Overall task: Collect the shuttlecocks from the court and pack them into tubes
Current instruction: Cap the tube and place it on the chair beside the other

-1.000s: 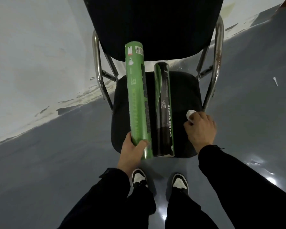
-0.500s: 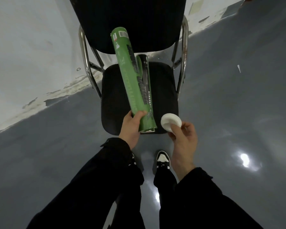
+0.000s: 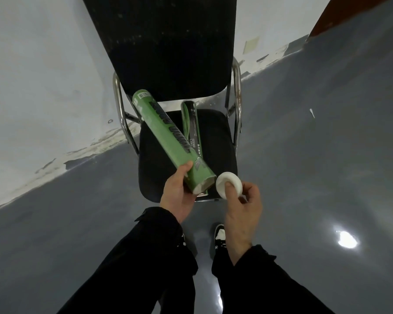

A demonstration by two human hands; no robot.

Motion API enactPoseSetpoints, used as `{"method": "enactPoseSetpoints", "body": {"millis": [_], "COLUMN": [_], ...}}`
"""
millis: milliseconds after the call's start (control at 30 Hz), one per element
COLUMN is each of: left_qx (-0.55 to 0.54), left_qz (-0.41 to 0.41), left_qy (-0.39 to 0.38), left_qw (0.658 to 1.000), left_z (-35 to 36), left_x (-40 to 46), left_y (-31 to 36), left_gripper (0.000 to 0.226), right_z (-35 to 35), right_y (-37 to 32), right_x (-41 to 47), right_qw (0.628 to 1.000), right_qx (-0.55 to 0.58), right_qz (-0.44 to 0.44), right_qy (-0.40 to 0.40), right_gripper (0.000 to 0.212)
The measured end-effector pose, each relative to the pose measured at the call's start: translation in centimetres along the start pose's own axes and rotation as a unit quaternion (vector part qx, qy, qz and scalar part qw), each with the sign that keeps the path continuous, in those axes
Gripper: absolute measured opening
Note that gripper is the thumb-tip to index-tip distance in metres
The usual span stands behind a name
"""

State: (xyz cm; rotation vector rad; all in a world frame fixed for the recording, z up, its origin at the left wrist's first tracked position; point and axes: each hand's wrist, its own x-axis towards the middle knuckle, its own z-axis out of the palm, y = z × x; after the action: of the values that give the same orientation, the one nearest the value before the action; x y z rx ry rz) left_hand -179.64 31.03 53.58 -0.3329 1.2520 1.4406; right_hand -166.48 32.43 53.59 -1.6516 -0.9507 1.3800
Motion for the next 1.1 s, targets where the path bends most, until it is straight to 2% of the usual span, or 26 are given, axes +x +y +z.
{"method": "enactPoseSetpoints", "body": {"millis": [167,433,567,767,900,1000,1100], "left_qx": [0.023,0.030,0.017,0.011,0.021,0.018,0.018], "left_qz": [0.029,0.036,0.036,0.047,0.050,0.054,0.064], "left_qy": [-0.014,-0.036,-0.048,-0.065,-0.070,-0.075,-0.081], "left_qw": [0.999,0.998,0.998,0.997,0.996,0.996,0.995], "left_z": [0.1,0.7,0.6,1.0,1.2,1.1,0.9], "left_x": [-0.4,-1.5,-1.2,-1.2,-1.2,-0.9,-0.6], "left_y": [-0.6,-0.4,0.2,0.4,0.2,0.2,0.2], "left_gripper": [0.060,0.062,0.058,0.058,0.067,0.072,0.080], "right_z": [0.8,1.2,1.4,2.9,3.4,3.3,3.2], "right_y": [0.7,1.1,1.1,0.1,0.6,0.7,0.3], "right_x": [-1.1,-2.5,-2.8,-2.8,-3.1,-2.9,-2.8], "right_qw": [0.996,0.986,0.979,0.986,0.982,0.975,0.983], "right_qx": [-0.083,-0.067,-0.100,-0.034,-0.055,-0.089,-0.052], "right_qz": [-0.030,-0.094,-0.157,-0.160,-0.178,-0.199,-0.173], "right_qy": [-0.018,-0.117,-0.077,-0.019,-0.042,-0.044,-0.042], "right_gripper": [0.022,0.034,0.039,0.043,0.048,0.044,0.039]}}
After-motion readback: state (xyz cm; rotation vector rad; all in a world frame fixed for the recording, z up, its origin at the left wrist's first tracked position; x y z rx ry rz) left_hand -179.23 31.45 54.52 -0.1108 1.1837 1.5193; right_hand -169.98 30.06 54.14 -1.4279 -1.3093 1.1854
